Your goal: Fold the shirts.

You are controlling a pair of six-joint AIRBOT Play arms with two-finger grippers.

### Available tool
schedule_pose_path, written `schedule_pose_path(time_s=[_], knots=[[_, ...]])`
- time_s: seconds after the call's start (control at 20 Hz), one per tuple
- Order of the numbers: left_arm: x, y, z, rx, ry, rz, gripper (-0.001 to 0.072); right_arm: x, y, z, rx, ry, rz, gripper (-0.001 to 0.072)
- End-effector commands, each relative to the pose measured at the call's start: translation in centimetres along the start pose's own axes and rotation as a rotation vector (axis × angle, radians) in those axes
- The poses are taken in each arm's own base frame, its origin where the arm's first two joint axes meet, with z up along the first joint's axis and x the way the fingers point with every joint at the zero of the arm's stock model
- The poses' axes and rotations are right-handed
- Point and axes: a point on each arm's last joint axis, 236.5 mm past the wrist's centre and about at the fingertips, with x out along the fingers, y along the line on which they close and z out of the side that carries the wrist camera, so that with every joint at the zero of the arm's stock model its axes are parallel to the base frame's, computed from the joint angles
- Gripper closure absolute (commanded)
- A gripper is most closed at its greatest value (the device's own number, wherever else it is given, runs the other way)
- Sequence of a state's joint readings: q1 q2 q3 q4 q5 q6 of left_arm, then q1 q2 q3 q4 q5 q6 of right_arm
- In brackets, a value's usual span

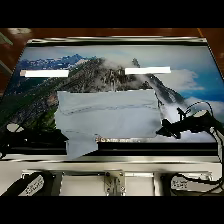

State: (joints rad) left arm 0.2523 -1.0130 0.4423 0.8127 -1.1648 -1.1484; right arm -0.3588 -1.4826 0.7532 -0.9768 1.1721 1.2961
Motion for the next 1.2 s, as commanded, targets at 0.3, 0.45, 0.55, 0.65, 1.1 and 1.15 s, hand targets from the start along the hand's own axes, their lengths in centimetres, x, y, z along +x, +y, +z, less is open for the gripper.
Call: schedule_pose_path(time_s=[0.3,0.45,0.55,0.65,1.1,1.15], knots=[[-8.3,-5.1,12.5,0.203,-0.295,0.03,0.0671,-6.0,9.4,9.0,-0.261,-0.32,0.021,0.0652],[-7.5,-5.0,16.3,0.176,-0.269,0.02,0.0671,-6.3,12.8,12.9,-0.335,-0.424,-0.05,0.0652],[-7.1,-4.4,19.2,0.159,-0.264,0.018,0.067,-6.7,14.0,15.8,-0.307,-0.494,-0.066,0.0652],[-5.9,-3.5,21.5,0.116,-0.245,0.013,0.067,-6.0,14.3,17.6,-0.28,-0.492,-0.048,0.0652],[0.9,-0.2,26.8,-0.103,-0.163,-0.045,0.0628,-1.9,14.0,21.9,-0.259,-0.542,-0.061,0.065],[1.4,-0.4,26.1,-0.105,-0.129,-0.063,0.0304,-1.4,13.8,21.7,-0.258,-0.523,-0.063,0.065]])
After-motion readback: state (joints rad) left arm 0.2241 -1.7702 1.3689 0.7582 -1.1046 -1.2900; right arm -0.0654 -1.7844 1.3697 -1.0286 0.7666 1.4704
